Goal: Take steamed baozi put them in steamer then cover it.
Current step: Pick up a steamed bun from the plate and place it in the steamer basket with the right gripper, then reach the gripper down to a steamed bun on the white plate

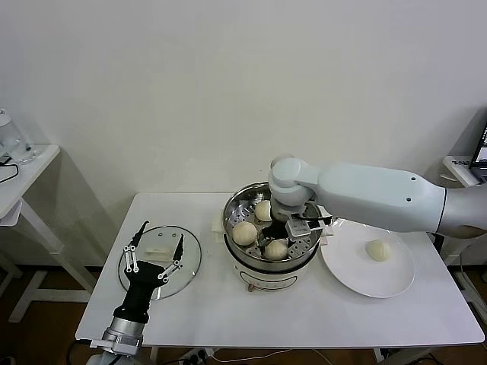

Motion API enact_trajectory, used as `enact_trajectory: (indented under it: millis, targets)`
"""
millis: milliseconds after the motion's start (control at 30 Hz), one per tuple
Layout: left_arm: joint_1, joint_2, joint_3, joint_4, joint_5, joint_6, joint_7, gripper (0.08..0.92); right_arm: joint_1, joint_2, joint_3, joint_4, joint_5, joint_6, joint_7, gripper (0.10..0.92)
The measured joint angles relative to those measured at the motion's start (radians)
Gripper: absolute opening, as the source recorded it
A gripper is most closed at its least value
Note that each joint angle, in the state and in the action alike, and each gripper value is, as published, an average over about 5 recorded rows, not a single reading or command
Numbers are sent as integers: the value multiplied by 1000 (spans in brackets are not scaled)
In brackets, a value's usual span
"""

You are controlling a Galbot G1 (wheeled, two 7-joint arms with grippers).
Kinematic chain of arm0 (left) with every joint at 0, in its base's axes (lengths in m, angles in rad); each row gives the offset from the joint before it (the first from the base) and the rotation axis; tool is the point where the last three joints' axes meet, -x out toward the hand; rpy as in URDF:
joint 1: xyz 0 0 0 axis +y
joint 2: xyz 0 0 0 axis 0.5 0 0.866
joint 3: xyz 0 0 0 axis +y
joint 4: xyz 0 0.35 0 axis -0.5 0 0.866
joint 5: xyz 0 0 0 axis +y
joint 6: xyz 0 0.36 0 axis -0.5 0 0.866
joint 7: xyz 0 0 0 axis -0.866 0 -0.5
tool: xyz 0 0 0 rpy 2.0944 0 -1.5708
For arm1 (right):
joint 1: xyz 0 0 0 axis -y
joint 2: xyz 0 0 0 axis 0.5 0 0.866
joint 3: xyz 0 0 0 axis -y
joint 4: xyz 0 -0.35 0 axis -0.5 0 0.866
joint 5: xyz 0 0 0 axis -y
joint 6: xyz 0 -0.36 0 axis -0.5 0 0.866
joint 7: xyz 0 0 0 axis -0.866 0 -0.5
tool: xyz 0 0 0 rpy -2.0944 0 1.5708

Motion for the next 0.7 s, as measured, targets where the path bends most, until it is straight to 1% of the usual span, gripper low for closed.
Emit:
enact_trajectory:
  millis: [167,333,533,700]
  targets:
    - [-3,-1,2,0,0,2,0,823,22,-28,26,10,41,-28,-15,823]
    - [-8,-2,6,5,0,7,0,823,56,-93,60,-5,155,-100,-26,823]
    - [-7,-1,16,4,3,13,1,823,83,-207,100,-72,334,-272,-49,823]
    - [-4,0,20,-3,5,16,3,823,81,-294,119,-184,438,-439,-86,823]
